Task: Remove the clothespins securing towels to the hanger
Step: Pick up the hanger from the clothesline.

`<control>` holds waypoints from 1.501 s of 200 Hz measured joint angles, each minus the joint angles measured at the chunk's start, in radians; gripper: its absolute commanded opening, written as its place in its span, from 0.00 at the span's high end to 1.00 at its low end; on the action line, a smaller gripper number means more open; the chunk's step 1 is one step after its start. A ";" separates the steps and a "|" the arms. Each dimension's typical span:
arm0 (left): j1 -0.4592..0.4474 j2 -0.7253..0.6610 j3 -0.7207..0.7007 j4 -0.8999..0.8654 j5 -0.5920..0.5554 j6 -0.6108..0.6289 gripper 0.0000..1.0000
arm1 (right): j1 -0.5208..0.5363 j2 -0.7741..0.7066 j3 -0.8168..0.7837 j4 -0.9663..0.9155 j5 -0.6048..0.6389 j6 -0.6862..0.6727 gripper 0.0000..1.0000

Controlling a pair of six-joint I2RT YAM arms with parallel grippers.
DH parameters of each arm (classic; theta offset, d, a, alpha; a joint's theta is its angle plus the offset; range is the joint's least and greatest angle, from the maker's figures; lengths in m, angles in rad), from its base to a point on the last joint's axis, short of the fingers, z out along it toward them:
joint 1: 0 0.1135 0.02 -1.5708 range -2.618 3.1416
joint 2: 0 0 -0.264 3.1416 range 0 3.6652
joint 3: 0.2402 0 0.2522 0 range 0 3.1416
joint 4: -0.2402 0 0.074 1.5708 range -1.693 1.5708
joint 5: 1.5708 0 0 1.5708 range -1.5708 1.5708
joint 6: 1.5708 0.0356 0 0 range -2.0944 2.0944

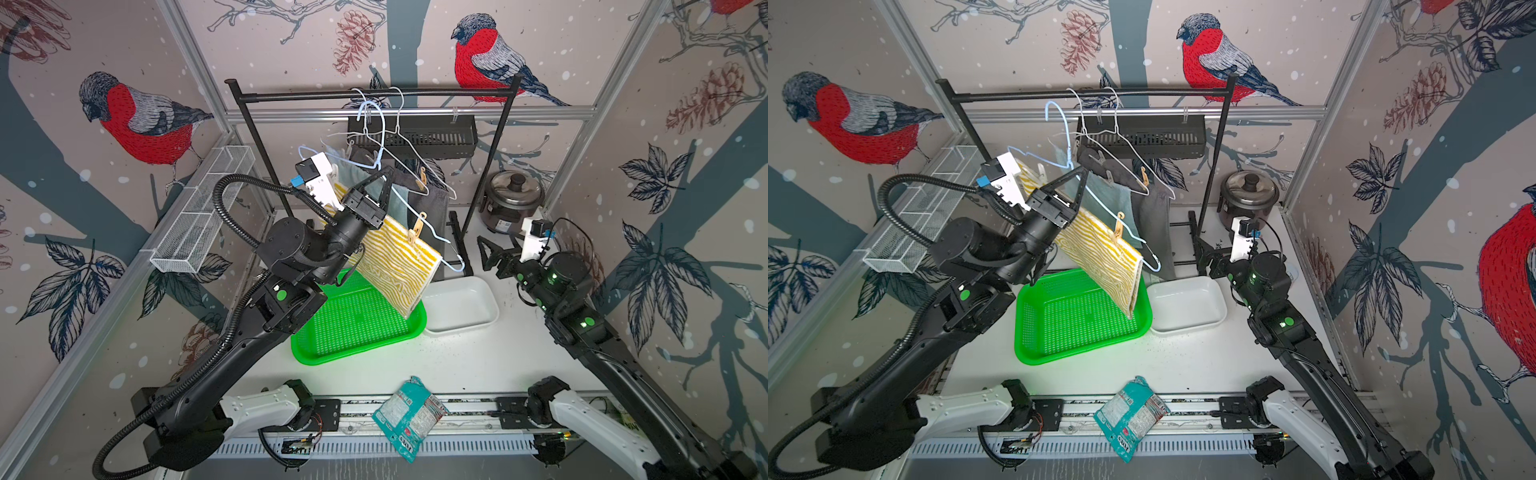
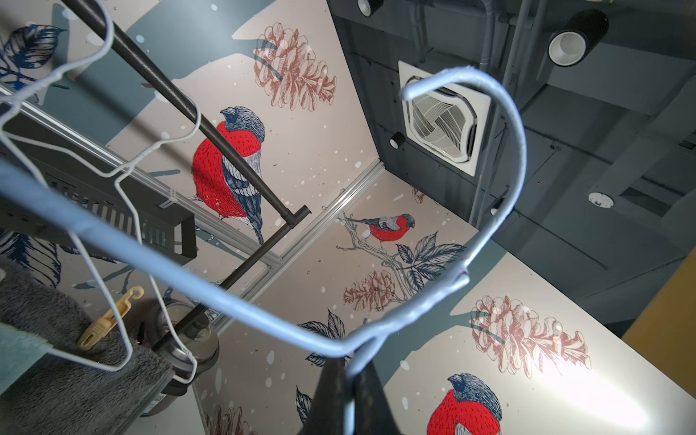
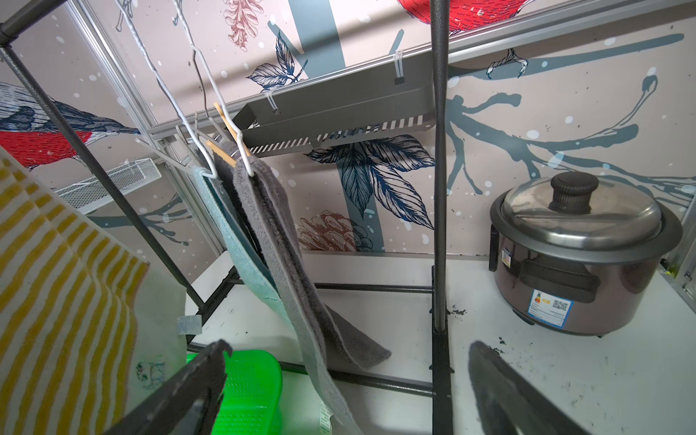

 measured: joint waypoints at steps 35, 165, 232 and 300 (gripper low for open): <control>-0.073 -0.002 -0.053 0.067 -0.143 0.029 1.00 | 0.000 -0.013 0.001 -0.015 0.000 0.000 0.00; -0.286 -0.092 -0.214 0.292 -0.522 0.169 1.00 | 0.000 -0.028 -0.008 -0.043 0.011 -0.001 0.00; -0.319 -0.148 -0.309 0.344 -0.668 0.201 1.00 | 0.000 0.008 0.017 -0.043 -0.023 -0.003 0.00; -0.242 -0.182 -0.301 0.339 -0.787 0.237 1.00 | 0.000 0.012 0.017 -0.052 -0.030 -0.004 0.00</control>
